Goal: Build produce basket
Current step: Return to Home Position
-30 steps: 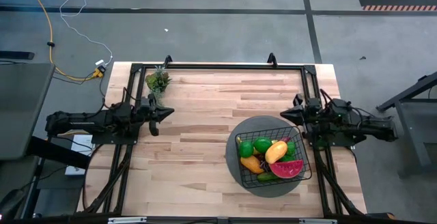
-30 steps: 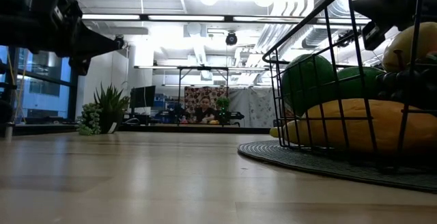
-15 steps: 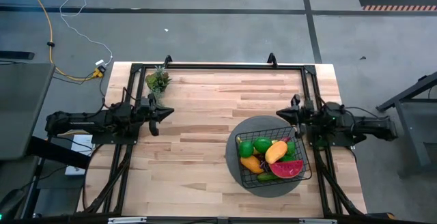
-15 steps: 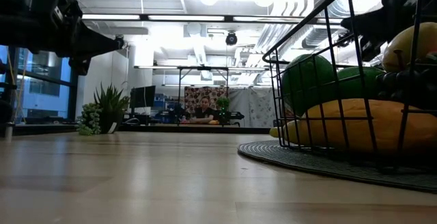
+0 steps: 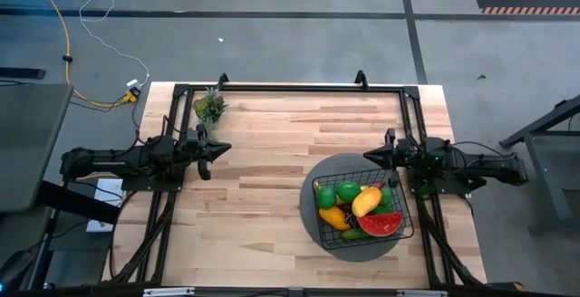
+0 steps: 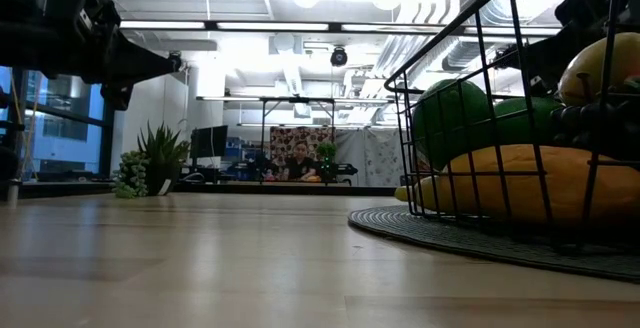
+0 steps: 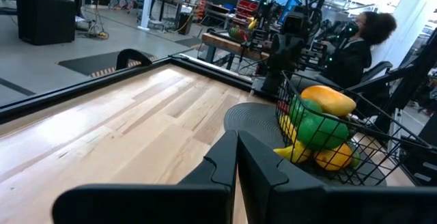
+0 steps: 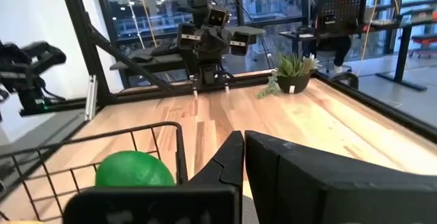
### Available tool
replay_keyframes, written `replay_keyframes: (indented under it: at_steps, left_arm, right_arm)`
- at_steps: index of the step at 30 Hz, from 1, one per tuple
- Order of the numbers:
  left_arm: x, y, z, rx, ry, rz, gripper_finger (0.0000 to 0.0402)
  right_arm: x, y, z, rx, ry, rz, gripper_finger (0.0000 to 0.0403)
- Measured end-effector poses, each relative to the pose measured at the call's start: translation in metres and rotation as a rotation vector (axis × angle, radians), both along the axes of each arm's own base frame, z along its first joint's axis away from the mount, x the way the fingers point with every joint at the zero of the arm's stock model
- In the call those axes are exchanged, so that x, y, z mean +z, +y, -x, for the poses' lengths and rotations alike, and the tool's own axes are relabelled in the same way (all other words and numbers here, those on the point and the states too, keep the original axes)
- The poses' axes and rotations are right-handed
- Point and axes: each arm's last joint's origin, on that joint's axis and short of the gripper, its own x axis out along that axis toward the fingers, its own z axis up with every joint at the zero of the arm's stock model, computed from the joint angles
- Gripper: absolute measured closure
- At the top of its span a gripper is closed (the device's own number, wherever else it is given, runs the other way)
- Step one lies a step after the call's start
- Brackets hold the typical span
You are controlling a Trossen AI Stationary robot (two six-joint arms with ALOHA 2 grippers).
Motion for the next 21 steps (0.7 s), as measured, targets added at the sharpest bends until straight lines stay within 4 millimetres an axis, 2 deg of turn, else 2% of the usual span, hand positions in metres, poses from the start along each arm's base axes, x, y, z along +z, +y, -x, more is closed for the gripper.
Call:
replay_keyframes:
  at_steps: [4, 15, 21]
  left_arm:
    - [0.0000, 0.0000, 0.0000, 0.000, 0.000, 0.000, 0.0398]
    - [0.0000, 0.0000, 0.0000, 0.002, 0.000, 0.000, 0.0398]
    - [0.0000, 0.0001, 0.0000, 0.002, 0.000, 0.000, 0.0398]
  right_arm:
    - [0.0000, 0.0000, 0.0000, -0.001, 0.001, 0.013, 0.0403]
    - [-0.0001, -0.0001, 0.0000, -0.004, -0.010, -0.195, 0.0403]
    - [-0.0002, -0.0001, 0.0000, -0.004, -0.011, -0.227, 0.0403]
